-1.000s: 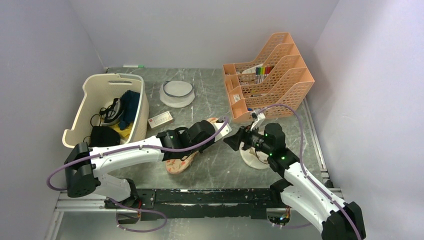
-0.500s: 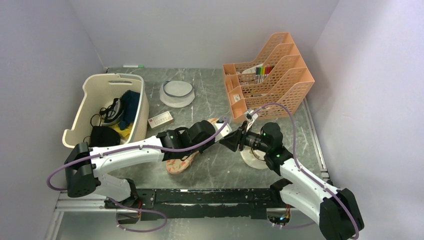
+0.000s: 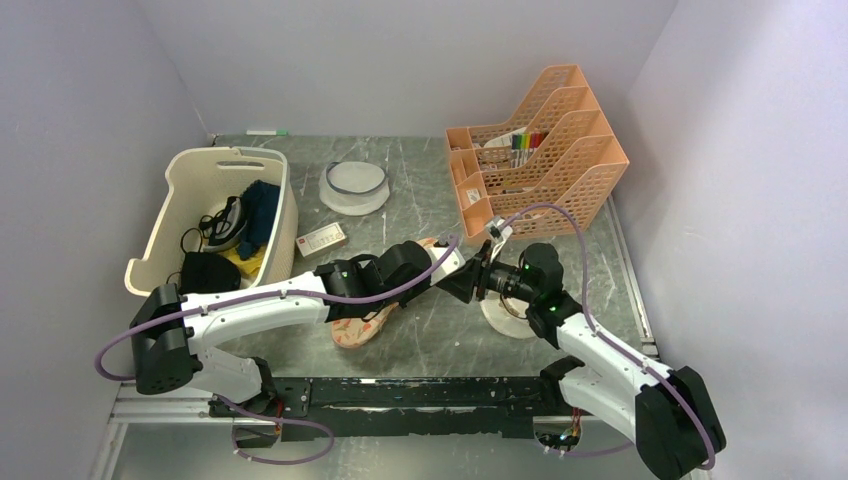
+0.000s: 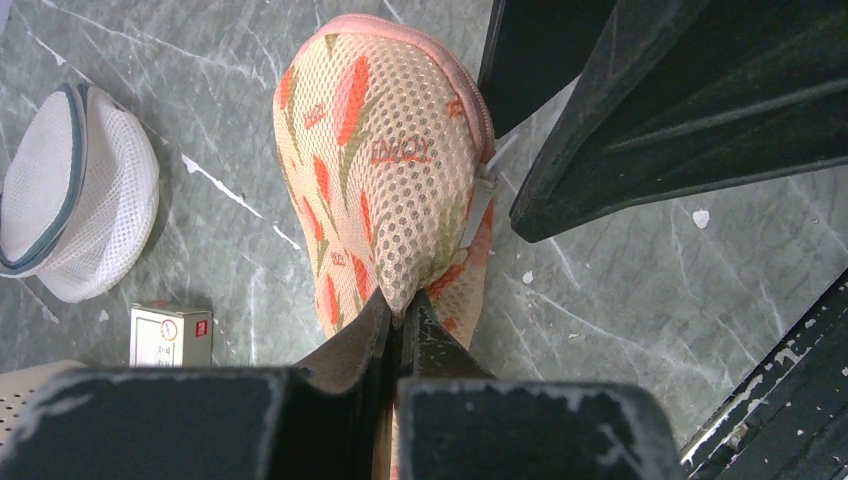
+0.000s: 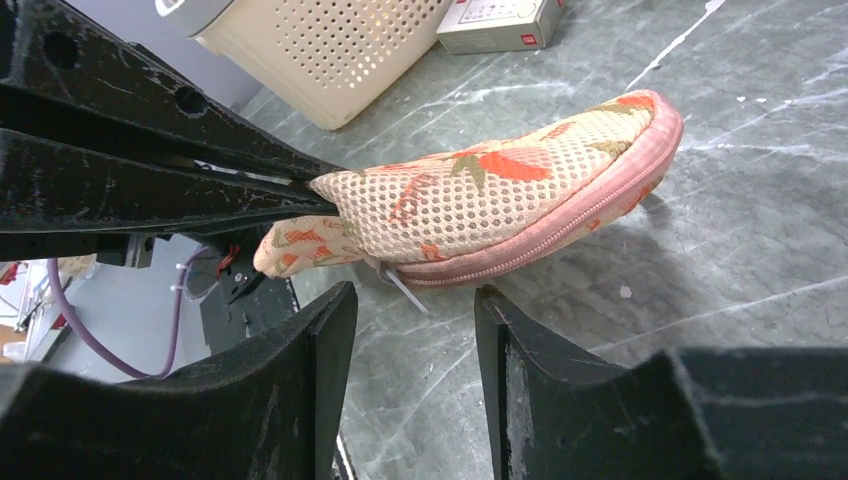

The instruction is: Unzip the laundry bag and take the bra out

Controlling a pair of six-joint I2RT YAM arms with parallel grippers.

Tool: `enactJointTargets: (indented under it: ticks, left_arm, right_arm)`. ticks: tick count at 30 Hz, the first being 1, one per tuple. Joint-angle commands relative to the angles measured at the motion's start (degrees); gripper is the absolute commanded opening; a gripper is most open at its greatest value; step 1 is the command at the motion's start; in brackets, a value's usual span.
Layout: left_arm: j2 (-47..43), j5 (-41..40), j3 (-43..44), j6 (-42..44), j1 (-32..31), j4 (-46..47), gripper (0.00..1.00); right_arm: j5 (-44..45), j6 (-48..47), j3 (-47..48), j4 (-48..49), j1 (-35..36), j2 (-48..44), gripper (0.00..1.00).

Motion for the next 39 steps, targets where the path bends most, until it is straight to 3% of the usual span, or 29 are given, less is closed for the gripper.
enactJointTargets:
  ticks: [1, 3, 6, 12, 25, 28, 39]
  left_arm:
    - [-0.1, 0.7, 0.2, 0.2, 0.0, 2.2, 0.07]
    - [0.0, 0.4, 0.2, 0.2, 0.0, 2.2, 0.07]
    - [0.1, 0.4, 0.3, 0.2, -0.1, 2.1, 0.07]
    - [0.4, 0.6, 0.4, 0.1, 0.0, 2.0, 0.07]
    - [0.6, 1.4, 0.5, 0.0, 0.0, 1.9, 0.07]
    - [0.7, 1.2, 0.5, 0.1, 0.0, 1.8, 0.07]
    - [2.4, -1.4, 0.5, 1.0, 0.0, 1.4, 0.07]
  right_arm:
    - [-0.3, -0.8, 1.1, 1.6, -0.4, 0.7, 0.47]
    - [-0.5, -0.7, 1.1, 1.6, -0.4, 0.8, 0.45]
    - [-1.9, -0.3, 0.7, 2.3, -0.4, 0.6, 0.33]
    - [-2.6, 0.8, -0.4, 3.6, -0.4, -0.7, 0.19]
    - [-2.2, 1.4, 0.6, 4.4, -0.4, 2.0, 0.15]
    - [0.8, 0.3, 1.6, 0.8, -0.4, 1.7, 0.0]
    - [22.8, -3.4, 4.6, -15.0, -0.7, 0.4, 0.0]
